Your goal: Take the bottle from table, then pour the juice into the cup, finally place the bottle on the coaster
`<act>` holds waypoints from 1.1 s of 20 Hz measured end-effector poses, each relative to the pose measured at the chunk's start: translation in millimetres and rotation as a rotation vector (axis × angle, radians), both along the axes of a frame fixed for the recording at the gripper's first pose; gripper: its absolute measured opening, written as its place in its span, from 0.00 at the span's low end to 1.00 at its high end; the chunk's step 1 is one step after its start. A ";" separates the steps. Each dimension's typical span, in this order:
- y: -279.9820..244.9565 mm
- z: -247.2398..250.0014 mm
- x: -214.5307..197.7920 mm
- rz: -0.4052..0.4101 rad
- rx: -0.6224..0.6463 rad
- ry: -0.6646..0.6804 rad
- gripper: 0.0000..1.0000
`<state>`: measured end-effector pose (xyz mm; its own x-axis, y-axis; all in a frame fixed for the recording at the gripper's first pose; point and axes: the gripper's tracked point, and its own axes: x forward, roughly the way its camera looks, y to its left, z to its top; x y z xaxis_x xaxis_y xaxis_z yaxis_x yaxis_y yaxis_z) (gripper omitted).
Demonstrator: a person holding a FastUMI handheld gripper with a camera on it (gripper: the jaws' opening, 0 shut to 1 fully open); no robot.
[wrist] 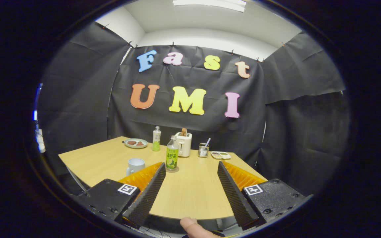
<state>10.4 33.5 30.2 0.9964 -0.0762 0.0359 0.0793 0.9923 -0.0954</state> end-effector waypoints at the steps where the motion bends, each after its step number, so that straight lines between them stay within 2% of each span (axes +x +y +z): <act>1: -6.0 -7.2 0.0 -0.003 0.000 0.011 1.00; 8: -30.7 -25.3 3.0 -0.014 0.039 0.041 1.00; 10: -26.6 -28.7 1.2 0.010 0.059 0.056 1.00; 22: -30.5 -16.0 -15.1 0.006 0.115 0.014 1.00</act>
